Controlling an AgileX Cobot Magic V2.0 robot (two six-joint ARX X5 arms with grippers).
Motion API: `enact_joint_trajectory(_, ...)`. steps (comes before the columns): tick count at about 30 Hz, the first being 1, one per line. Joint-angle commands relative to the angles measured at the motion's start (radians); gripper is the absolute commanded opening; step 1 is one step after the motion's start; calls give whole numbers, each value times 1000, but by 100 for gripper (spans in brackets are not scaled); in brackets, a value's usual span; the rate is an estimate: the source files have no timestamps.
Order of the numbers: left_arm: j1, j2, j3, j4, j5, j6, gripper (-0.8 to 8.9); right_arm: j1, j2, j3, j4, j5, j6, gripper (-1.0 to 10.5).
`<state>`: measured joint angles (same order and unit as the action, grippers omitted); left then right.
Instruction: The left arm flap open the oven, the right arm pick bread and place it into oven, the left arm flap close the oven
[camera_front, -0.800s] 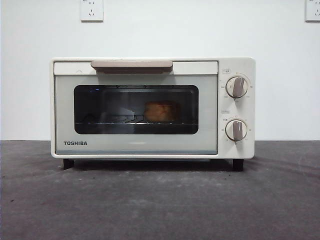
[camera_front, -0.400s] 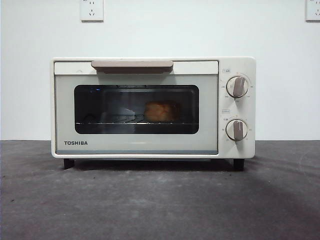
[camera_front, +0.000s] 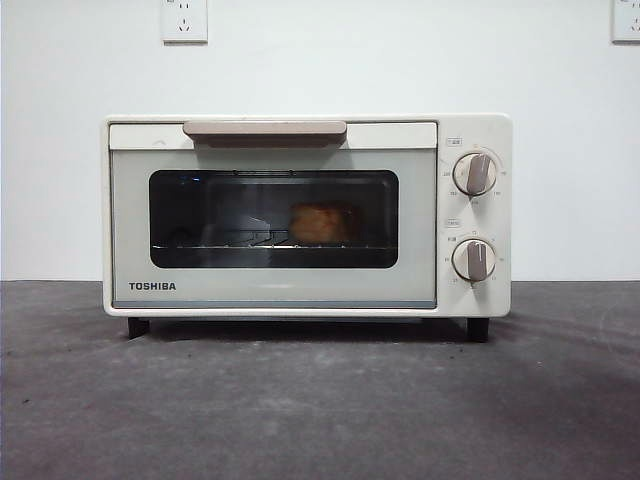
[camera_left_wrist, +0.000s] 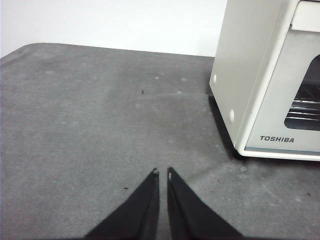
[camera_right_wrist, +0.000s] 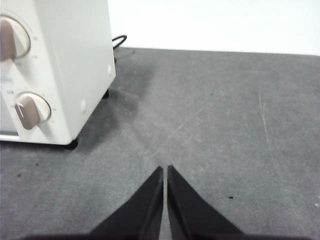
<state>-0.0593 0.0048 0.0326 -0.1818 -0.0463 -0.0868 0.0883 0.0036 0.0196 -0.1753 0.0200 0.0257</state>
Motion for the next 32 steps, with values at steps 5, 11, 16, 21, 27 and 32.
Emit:
enact_joint_trajectory(5, 1, -1, -21, -5, 1, 15, 28, -12, 0, -10, 7, 5, -11, 9)
enact_joint_trajectory(11, 1, -2, -21, -5, 1, 15, 28, -12, 0, -10, 19, 6, -11, 9)
enact_joint_trajectory(16, 1, -2, -21, -5, 1, 15, 28, -12, 0, -10, 19, 6, -11, 9)
enact_joint_trajectory(21, 1, -2, -21, -5, 1, 16, 28, -12, 0, -10, 19, 6, -11, 9)
enact_joint_trajectory(27, 1, -2, -21, -5, 1, 15, 28, -12, 0, -10, 19, 6, -11, 9)
enact_joint_trajectory(32, 1, -2, -21, -5, 1, 15, 28, -12, 0, -10, 19, 6, -11, 9)
